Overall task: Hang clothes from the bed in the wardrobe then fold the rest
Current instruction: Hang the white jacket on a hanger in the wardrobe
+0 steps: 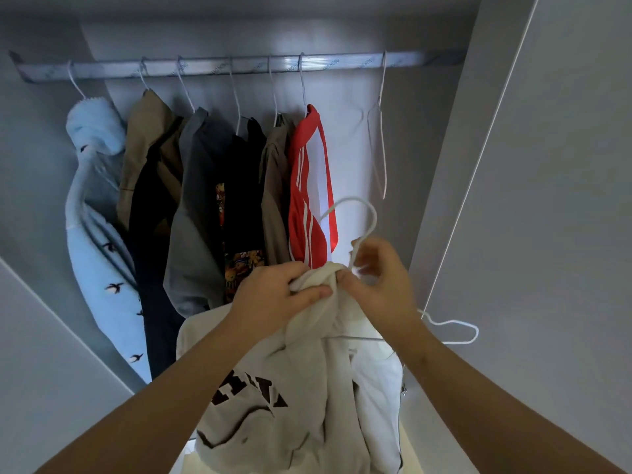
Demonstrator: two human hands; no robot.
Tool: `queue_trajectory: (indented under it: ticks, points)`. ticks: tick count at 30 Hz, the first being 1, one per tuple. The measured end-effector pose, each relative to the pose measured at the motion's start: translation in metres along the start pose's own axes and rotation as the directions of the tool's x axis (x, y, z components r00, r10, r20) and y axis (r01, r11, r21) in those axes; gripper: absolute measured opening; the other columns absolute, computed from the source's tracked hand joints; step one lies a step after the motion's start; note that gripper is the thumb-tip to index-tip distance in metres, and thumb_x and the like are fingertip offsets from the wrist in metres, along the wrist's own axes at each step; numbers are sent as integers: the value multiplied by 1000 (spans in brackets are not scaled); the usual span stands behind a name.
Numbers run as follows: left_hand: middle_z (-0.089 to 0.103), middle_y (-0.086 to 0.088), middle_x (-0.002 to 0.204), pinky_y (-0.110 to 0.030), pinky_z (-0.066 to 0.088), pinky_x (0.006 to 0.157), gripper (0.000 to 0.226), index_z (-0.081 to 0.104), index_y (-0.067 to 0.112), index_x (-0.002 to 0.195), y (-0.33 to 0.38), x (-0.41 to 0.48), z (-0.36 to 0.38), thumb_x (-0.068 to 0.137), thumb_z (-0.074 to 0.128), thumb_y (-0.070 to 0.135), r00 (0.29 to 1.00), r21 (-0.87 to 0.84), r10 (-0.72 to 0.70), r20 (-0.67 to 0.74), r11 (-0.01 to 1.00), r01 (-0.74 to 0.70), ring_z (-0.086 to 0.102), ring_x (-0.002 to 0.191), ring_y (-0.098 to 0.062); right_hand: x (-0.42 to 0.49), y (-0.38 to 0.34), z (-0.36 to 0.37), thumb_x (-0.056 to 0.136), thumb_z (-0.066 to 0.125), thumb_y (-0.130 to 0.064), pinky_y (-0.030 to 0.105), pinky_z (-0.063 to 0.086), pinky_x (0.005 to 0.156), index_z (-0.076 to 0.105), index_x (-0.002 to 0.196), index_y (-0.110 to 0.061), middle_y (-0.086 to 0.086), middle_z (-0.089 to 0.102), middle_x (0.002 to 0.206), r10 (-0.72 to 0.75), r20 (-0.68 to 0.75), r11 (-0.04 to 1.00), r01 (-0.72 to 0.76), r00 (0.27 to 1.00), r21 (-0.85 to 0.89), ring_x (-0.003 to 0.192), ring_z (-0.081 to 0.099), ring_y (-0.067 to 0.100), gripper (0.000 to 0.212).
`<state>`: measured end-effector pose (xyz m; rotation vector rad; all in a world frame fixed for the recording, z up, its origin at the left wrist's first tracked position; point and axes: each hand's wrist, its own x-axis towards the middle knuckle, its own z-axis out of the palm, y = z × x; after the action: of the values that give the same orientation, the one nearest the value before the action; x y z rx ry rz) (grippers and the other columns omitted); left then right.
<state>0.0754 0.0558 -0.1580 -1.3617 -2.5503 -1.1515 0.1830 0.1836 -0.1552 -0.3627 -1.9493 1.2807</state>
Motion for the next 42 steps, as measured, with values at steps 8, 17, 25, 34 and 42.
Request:
queue_trajectory:
  ticks: [8,17,25,34,42]
  points:
    - [63,24,79,-17,50,70,19,55,48,79,9,14,-36,74,73,45,973,-132,30,-229,989,-62,59,79,3,-34,27,-5,82,58,-8,11,31,52,51,54,-11,-10,42,49,32,94,995,-23,995,-96,50,38,4,29]
    - [64,25,76,-6,45,63,10,61,35,77,26,18,-77,69,67,35,956,-281,210,-204,923,-262,58,70,6,-19,58,5,82,68,-10,22,29,102,39,135,-18,-11,43,127,219,261,954,-151,940,-258,115,41,3,61]
    - [64,21,69,-7,45,58,17,66,45,67,18,13,-93,66,74,30,966,-312,181,-186,921,-233,58,64,4,-10,71,33,83,69,-24,39,21,112,12,147,-29,-4,12,157,141,379,926,14,915,-378,143,19,20,86]
    - [63,19,66,-8,46,57,8,67,44,65,12,15,-96,58,68,45,975,-369,151,-162,907,-202,57,61,4,-2,58,31,83,69,-15,35,44,100,54,122,-3,14,57,124,250,547,964,-153,799,-216,116,53,27,44]
    - [61,18,61,-8,44,54,9,65,40,61,8,20,-94,56,69,47,976,-366,118,-180,913,-178,56,58,4,-16,91,16,93,55,-17,14,45,83,54,122,3,20,58,122,469,618,863,-180,630,-472,111,57,30,35]
